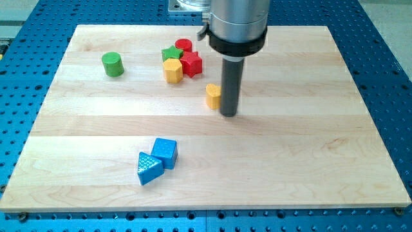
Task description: Push the yellow heart close to the green star
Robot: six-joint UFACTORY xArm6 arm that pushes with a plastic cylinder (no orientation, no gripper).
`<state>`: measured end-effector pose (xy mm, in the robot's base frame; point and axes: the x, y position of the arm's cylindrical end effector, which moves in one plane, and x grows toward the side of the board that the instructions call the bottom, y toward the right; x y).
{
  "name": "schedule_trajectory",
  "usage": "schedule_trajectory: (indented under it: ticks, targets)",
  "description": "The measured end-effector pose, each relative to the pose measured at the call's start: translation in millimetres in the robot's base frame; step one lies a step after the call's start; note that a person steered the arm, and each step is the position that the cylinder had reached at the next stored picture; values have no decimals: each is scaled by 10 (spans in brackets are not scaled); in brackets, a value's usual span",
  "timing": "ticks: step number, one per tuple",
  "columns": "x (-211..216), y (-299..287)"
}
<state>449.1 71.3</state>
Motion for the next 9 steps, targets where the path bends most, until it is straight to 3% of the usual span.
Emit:
schedule_trajectory:
  ticks: [1,2,4,5,6,7,8,9]
  targets:
    - [-321,-174]
    - [-326,-1041]
    - [24,-1012]
    - [-27,-1903]
    - [-301,-2222]
    - [-458,-1927]
    - [-160,-2256]
    - [-318,-1891]
